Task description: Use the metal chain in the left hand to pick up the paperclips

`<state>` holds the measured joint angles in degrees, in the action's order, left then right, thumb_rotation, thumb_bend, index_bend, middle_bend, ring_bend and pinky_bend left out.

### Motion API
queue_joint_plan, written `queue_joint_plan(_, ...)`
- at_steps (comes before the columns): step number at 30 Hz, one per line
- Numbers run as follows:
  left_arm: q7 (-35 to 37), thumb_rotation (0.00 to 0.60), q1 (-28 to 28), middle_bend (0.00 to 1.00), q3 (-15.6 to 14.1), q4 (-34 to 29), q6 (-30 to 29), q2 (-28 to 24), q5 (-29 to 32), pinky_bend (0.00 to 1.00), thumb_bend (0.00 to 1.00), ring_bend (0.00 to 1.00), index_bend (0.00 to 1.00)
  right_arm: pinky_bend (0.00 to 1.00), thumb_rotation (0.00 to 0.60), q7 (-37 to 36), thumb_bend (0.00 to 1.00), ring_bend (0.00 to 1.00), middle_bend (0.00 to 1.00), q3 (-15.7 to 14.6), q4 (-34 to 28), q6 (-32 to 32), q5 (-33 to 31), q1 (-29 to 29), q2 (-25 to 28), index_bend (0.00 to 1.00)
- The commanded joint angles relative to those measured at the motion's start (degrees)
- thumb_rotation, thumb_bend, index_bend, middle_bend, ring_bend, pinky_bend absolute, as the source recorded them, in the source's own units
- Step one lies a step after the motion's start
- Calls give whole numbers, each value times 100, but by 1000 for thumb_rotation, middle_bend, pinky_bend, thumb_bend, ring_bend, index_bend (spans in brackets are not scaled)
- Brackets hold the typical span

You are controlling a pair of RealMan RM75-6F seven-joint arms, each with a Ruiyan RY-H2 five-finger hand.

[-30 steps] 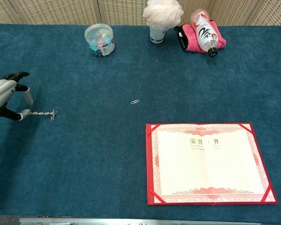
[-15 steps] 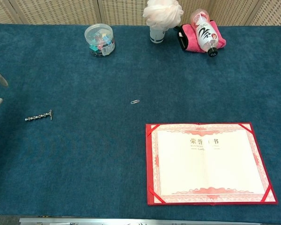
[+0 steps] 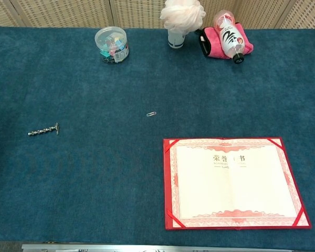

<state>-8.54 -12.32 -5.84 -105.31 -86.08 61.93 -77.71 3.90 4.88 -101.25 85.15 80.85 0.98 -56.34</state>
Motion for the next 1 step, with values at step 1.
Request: queue_joint_plan(1,138,600,60,105,105,139,71,-40,-29,163,358,0,407,250,600,45,0,0,58,37,31,-53,-100,30,-30,48)
